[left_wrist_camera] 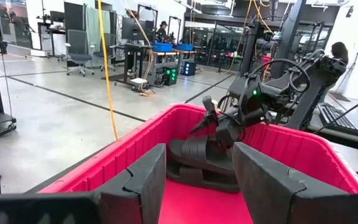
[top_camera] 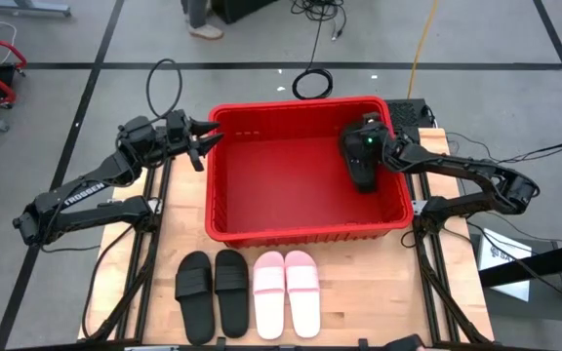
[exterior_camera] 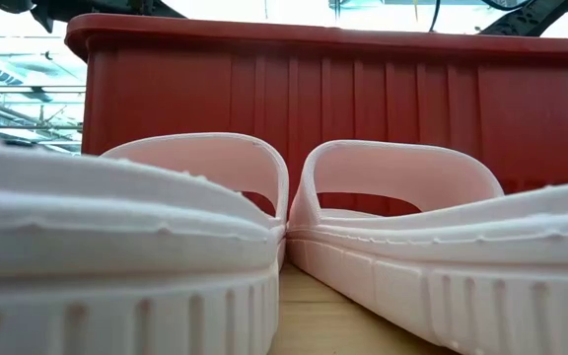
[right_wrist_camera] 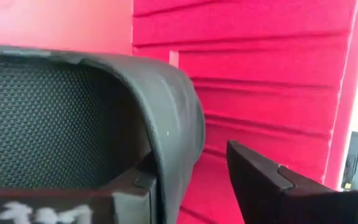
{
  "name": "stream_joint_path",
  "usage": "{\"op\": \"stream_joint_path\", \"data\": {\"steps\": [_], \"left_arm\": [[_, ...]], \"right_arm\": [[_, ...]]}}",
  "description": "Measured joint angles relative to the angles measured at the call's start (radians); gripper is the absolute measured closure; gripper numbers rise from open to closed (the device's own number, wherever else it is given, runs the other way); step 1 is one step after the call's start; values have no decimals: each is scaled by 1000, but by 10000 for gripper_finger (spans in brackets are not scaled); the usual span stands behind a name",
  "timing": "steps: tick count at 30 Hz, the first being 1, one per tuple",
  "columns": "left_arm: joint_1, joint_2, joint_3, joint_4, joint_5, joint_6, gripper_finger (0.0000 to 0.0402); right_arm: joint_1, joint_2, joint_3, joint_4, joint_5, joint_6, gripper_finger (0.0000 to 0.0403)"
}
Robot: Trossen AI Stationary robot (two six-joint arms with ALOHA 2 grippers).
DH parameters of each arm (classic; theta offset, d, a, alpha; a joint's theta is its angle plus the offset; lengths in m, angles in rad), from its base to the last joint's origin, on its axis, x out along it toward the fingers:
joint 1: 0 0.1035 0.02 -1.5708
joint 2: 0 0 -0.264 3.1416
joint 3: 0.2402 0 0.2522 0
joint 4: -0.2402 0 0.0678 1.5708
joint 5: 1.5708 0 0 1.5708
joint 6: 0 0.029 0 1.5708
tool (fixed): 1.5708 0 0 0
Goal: Pick and place slides into bin
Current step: Put the right black slide into the bin
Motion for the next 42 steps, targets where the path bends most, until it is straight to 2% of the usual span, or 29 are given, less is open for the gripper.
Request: {"op": "stream_joint_path", "data": {"steps": [8, 20, 26, 30, 33, 42], "left_arm": [[0, 0, 0, -1, 1, 6, 215], [0, 0, 0, -1, 1, 25, 215], [0, 0, 0, -1, 1, 24, 215], [0, 0, 0, -1, 1, 24, 215], [0, 0, 0, -2, 1, 24, 215], [0, 0, 0, -1, -4, 26, 215]], "right_arm": [[0, -30, 1, -127, 22, 123, 258], [-2, -158, 1, -196, -64, 255, 258], [-1, -157, 1, -269, -63, 308, 257], [-1, -158, 1, -275, -68, 326, 257], [-2, -158, 1, -284, -113, 349, 257], [-2, -157, 1, -268, -113, 346, 257]]}}
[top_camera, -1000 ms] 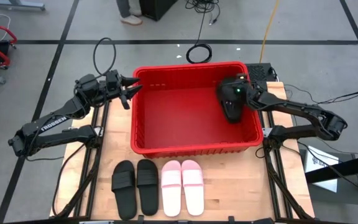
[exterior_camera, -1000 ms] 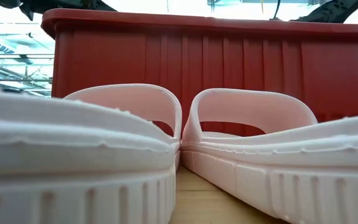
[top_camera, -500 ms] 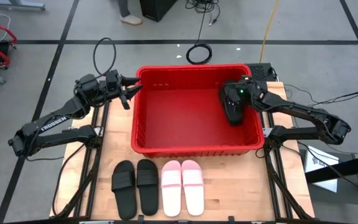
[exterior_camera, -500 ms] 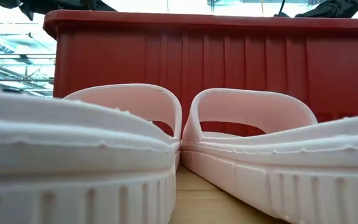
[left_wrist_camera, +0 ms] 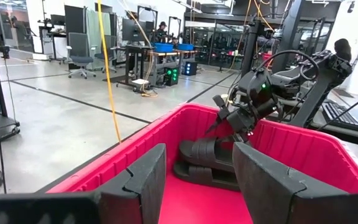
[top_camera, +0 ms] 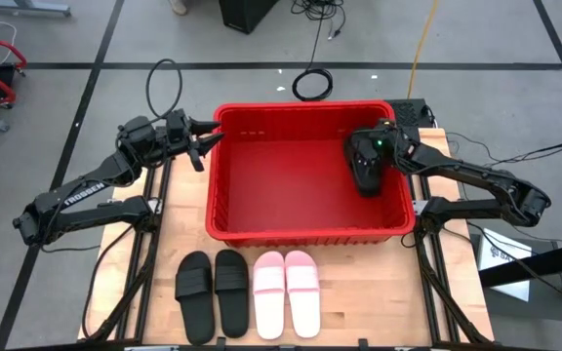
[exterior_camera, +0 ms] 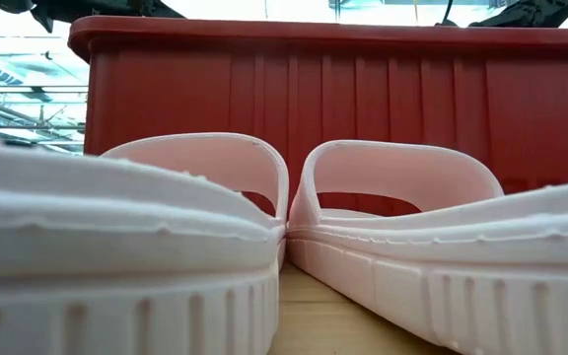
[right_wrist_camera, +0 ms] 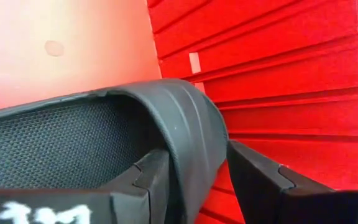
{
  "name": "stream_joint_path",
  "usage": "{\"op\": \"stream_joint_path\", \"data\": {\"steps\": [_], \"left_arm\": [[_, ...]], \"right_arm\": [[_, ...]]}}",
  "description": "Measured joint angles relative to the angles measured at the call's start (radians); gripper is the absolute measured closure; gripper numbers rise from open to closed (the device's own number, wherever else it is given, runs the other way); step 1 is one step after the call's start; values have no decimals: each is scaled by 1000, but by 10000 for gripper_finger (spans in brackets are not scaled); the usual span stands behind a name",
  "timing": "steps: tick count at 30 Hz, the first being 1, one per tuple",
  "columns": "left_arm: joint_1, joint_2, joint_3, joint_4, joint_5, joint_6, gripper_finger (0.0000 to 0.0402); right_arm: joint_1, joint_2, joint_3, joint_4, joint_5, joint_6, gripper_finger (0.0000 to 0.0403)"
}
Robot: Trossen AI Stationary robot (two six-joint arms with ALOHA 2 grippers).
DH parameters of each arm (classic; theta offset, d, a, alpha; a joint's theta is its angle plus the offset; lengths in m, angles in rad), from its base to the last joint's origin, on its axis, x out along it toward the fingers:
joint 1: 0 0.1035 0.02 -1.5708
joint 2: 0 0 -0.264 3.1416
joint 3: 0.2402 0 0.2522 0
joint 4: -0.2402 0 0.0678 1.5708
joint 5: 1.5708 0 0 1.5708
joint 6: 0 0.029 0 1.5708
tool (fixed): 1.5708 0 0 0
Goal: Pick and place slides into bin
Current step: Put the right black slide into the bin
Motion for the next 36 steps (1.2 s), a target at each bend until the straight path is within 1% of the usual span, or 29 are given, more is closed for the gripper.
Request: {"op": "stream_joint_path", "data": {"steps": [7, 17, 26, 31, 36], "left_arm": [[0, 0, 0, 1, -5, 0, 215], [0, 0, 0, 0, -6, 2, 215], [0, 0, 0, 0, -6, 2, 215], [0, 0, 0, 0, -6, 2, 215], [0, 0, 0, -1, -6, 2, 215]], "right_arm": [[0, 0, 0, 0, 0, 98, 260], [11, 0, 0, -45, -4, 113, 258], [93, -13, 0, -85, 9, 125, 261], [146, -64, 0, -86, 88, 128, 258], [189, -126, 0, -94, 107, 151, 258]]}}
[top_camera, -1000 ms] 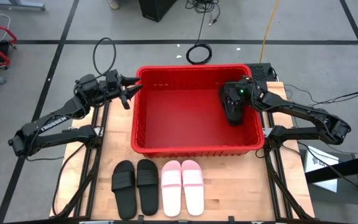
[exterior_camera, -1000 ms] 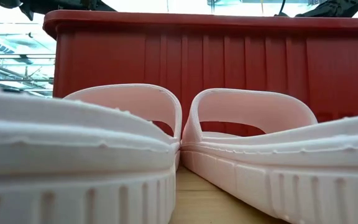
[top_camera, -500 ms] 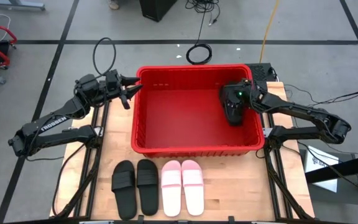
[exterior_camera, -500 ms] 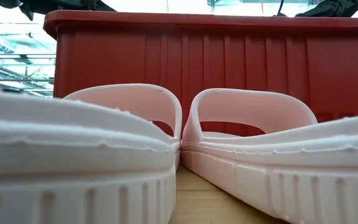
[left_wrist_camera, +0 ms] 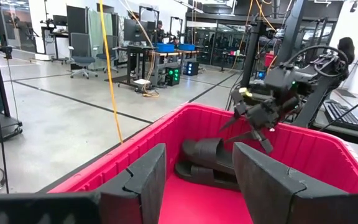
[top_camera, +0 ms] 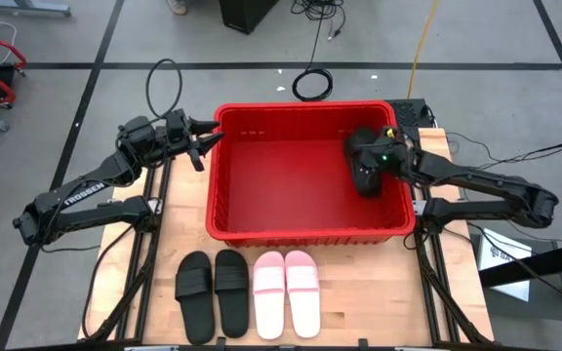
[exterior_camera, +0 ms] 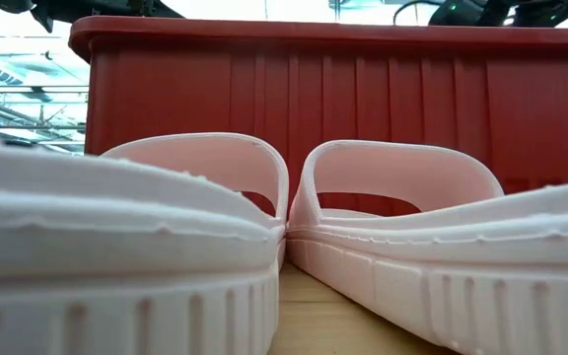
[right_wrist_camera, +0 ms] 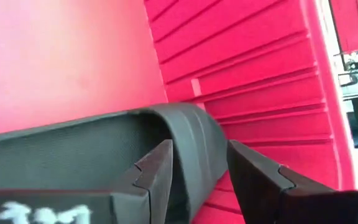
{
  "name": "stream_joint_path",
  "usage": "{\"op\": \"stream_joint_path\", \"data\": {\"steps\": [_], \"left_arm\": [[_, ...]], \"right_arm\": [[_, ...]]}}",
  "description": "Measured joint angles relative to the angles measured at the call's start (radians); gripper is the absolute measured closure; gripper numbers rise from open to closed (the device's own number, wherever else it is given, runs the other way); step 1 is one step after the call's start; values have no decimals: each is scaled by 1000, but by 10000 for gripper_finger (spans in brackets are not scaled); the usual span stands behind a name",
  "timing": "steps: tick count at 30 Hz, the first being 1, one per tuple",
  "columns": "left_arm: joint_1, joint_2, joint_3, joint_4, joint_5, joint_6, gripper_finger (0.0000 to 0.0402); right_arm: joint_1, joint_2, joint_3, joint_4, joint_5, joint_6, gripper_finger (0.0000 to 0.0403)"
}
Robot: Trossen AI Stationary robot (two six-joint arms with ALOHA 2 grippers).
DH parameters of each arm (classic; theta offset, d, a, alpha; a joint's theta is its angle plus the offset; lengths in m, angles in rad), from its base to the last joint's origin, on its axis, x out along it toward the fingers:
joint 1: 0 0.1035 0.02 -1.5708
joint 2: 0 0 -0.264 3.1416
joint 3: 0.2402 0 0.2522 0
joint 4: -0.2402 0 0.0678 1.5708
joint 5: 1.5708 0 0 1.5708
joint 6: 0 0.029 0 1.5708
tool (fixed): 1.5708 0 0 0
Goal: Pick and place slides into bin
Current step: Put the right black slide into the bin, then put the right pink slide into the bin
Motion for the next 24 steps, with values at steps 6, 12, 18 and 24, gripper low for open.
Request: {"op": "stream_joint_path", "data": {"steps": [6, 12, 18, 24], "left_arm": [[0, 0, 0, -5, 0, 0, 215], [0, 0, 0, -5, 0, 0, 215], [0, 0, 0, -5, 0, -5, 215], [0, 0, 0, -5, 1, -2, 215]], "right_arm": [[40, -46, 0, -61, 0, 52, 260], [83, -70, 0, -53, 0, 71, 263], [131, -87, 0, -12, 1, 66, 262], [182, -96, 0, 53, 4, 74, 265]]}}
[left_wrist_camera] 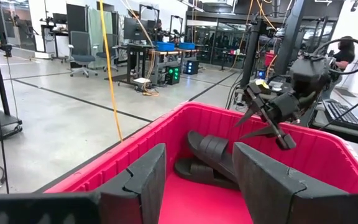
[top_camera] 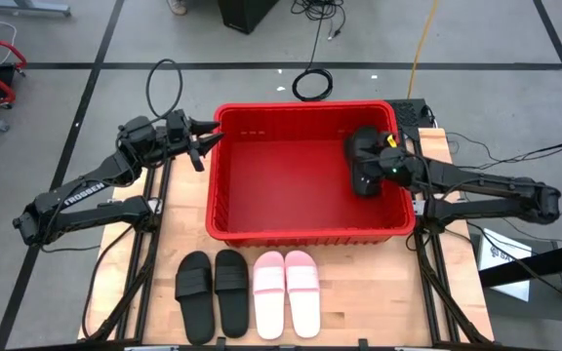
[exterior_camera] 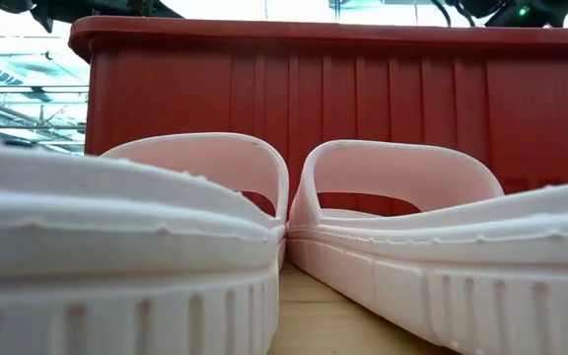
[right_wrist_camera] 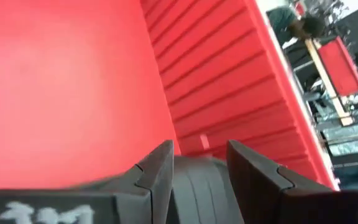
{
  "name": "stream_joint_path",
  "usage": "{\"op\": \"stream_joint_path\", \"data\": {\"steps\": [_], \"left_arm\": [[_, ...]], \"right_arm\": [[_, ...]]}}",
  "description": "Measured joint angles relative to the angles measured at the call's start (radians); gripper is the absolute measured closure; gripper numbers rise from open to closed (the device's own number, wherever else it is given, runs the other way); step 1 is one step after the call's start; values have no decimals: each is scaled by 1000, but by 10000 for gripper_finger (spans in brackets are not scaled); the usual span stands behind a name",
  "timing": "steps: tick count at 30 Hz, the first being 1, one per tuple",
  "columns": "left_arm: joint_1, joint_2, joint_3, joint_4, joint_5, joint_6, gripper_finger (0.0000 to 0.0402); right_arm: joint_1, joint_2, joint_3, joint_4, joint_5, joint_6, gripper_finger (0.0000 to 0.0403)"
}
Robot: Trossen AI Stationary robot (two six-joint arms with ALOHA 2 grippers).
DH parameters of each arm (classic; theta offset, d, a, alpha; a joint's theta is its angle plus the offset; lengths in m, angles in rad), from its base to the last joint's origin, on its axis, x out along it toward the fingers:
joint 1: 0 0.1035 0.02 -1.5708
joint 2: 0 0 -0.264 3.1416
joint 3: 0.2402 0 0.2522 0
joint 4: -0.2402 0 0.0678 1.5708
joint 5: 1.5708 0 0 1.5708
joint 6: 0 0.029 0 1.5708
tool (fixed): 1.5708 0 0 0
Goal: Pick and place slides into bin
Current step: Put the right pink slide into the bin
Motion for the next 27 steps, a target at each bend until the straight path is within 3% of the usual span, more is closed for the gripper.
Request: {"op": "stream_joint_path", "data": {"steps": [14, 22, 27], "left_arm": [[-116, -21, 0, 6, 60, 72, 215], [-224, -71, 0, -17, 59, 82, 215], [-314, -87, 0, -54, 54, 82, 215]], "right_arm": [[175, -8, 0, 238, 5, -34, 268], [295, -8, 0, 388, 130, -56, 270], [398, -8, 0, 420, 131, -28, 270]]}}
